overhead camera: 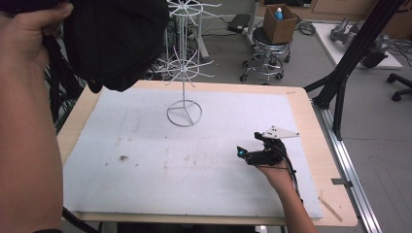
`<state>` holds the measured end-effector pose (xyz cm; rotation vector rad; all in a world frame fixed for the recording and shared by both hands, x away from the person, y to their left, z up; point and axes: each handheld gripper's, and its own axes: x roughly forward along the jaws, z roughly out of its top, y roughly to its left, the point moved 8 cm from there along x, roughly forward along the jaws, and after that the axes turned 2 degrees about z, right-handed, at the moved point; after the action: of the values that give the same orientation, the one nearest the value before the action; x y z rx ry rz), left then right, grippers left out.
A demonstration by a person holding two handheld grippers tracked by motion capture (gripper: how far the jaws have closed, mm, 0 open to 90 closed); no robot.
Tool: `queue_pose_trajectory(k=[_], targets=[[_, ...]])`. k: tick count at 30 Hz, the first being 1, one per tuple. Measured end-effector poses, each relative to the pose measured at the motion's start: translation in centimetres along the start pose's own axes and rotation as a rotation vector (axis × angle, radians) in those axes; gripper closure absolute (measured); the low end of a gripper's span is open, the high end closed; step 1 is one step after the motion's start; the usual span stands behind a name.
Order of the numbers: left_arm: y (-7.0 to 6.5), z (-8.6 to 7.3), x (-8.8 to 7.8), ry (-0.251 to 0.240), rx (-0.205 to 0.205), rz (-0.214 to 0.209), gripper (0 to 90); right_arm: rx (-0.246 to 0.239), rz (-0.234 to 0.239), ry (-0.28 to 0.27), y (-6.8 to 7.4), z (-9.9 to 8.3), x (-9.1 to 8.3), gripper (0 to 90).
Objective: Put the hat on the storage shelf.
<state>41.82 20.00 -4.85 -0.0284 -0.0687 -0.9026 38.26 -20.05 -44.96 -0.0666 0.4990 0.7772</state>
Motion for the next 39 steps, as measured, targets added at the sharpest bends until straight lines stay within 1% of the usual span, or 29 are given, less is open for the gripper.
queue_pose_trajectory(k=[4, 5, 7, 9, 12, 13, 15, 18, 22, 25, 28, 34, 39], targets=[[0.0, -0.6, 1.2, 0.023, 0.000, 0.023, 71.5, 0.001, -0.001, 0.004, 0.0, -0.1, 0.1, 5.2], [0.0, -0.8, 1.5, 0.028, 0.001, 0.023, 71.5, 0.005, 0.001, 0.009, 0.0, -0.1, 0.1, 5.2], [0.0, -1.3, 2.0, 0.040, -0.001, 0.028, 71.5, -0.001, 0.002, 0.007, 0.0, -0.1, 0.1, 5.2], [0.0, -2.1, 2.5, 0.055, -0.005, 0.026, 71.5, 0.002, 0.002, 0.008, 0.0, -0.1, 0.1, 5.2], [0.2, -3.2, 3.1, 0.060, -0.021, 0.030, 71.4, 0.006, 0.003, 0.008, 0.0, -0.1, 0.1, 5.2], [0.3, -3.6, 3.2, 0.073, -0.018, 0.033, 71.4, 0.004, 0.002, 0.006, 0.0, -0.1, 0.1, 5.2], [0.4, -4.3, 3.6, 0.111, 0.002, 0.053, 71.3, 0.003, 0.003, 0.006, 0.0, -0.1, 0.1, 5.2], [0.2, -4.8, 3.7, 0.096, -0.009, 0.042, 71.3, -0.001, 0.003, 0.006, 0.0, -0.1, 0.1, 5.2], [0.4, -6.3, 3.9, 0.126, -0.011, 0.046, 71.2, -0.004, 0.003, 0.016, 0.3, -0.2, 0.2, 5.2], [0.4, -7.0, 3.8, 0.123, -0.026, 0.038, 71.2, -0.011, -0.001, 0.015, 0.3, -0.1, 0.2, 5.2], [0.5, -8.2, 3.8, 0.143, -0.029, 0.030, 71.1, -0.010, 0.003, 0.018, 0.3, -0.2, 0.3, 5.2], [0.9, -10.8, 3.7, 0.155, -0.063, 0.022, 70.9, -0.014, 0.002, 0.022, 0.3, -0.2, 0.4, 5.2], [1.1, -11.7, 3.6, 0.157, -0.073, 0.016, 70.8, -0.015, 0.002, 0.029, 0.4, -0.3, 0.5, 5.2]])
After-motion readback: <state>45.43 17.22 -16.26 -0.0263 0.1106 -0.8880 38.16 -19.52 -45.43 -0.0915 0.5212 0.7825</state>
